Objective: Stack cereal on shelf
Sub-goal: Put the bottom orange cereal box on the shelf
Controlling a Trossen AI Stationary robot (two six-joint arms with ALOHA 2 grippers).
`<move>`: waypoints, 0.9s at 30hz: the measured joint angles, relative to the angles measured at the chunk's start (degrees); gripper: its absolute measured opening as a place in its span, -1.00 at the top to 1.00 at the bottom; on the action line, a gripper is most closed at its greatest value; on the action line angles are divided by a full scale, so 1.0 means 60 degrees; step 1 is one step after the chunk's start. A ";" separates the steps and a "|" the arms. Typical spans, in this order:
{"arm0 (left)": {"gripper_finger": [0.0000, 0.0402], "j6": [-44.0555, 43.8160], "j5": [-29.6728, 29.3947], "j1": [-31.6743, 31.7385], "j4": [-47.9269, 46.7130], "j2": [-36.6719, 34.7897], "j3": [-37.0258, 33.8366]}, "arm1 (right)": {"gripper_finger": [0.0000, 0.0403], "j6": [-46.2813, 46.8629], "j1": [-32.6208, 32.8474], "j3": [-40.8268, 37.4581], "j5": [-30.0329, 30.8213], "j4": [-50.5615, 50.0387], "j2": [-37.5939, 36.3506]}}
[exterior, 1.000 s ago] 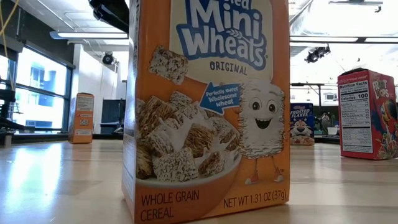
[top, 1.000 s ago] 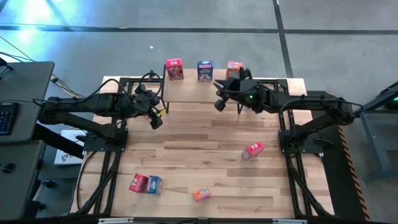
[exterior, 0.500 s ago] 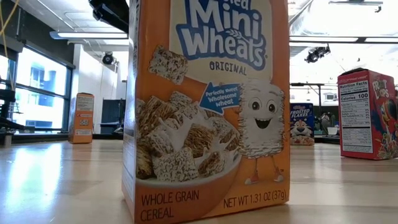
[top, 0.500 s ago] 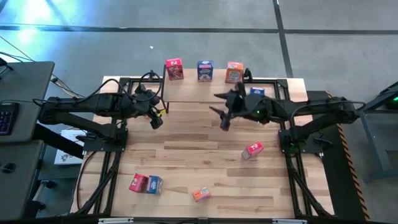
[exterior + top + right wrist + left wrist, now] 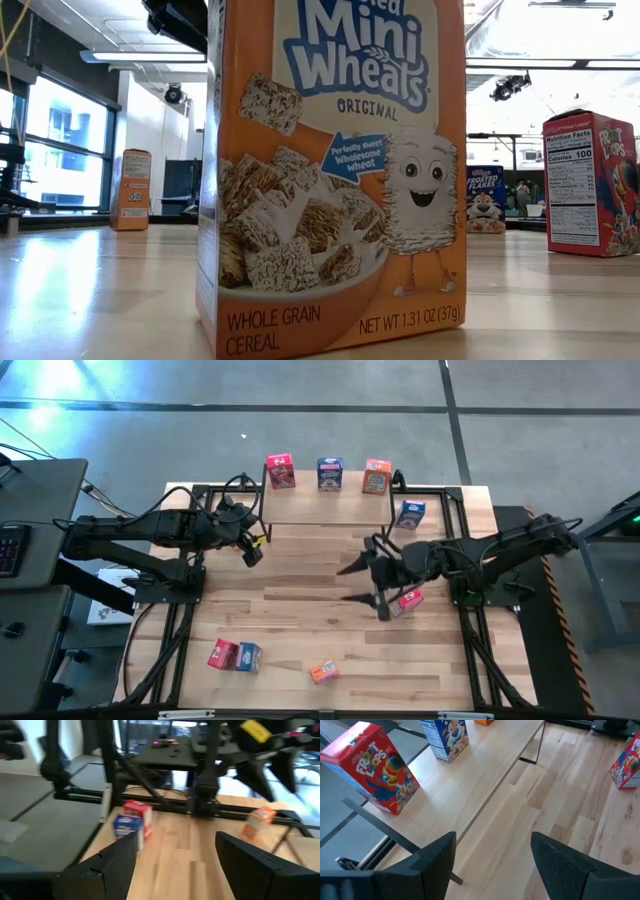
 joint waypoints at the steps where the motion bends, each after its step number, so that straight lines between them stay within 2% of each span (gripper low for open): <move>1: -0.24 -0.0064 0.0002 0.0000 0.0000 0.0000 0.0000 | -0.30 0.0000 0.0124 0.0000 -0.0021 0.0000 0.0000; 8: -0.24 -0.0361 0.0283 0.0000 -0.0002 0.0000 0.0000 | -0.30 0.0072 0.0894 0.0000 -0.0151 0.0218 0.0155; 20: -0.24 -0.0867 0.0514 -0.0004 -0.0007 -0.0004 0.0000 | -0.30 -0.0006 0.1799 0.0000 -0.0110 0.1036 0.1489; 27: -0.24 -0.0878 0.0660 -0.0004 -0.0007 -0.0003 0.0000 | -0.30 -0.0404 0.2058 0.0000 0.0409 0.1384 0.2274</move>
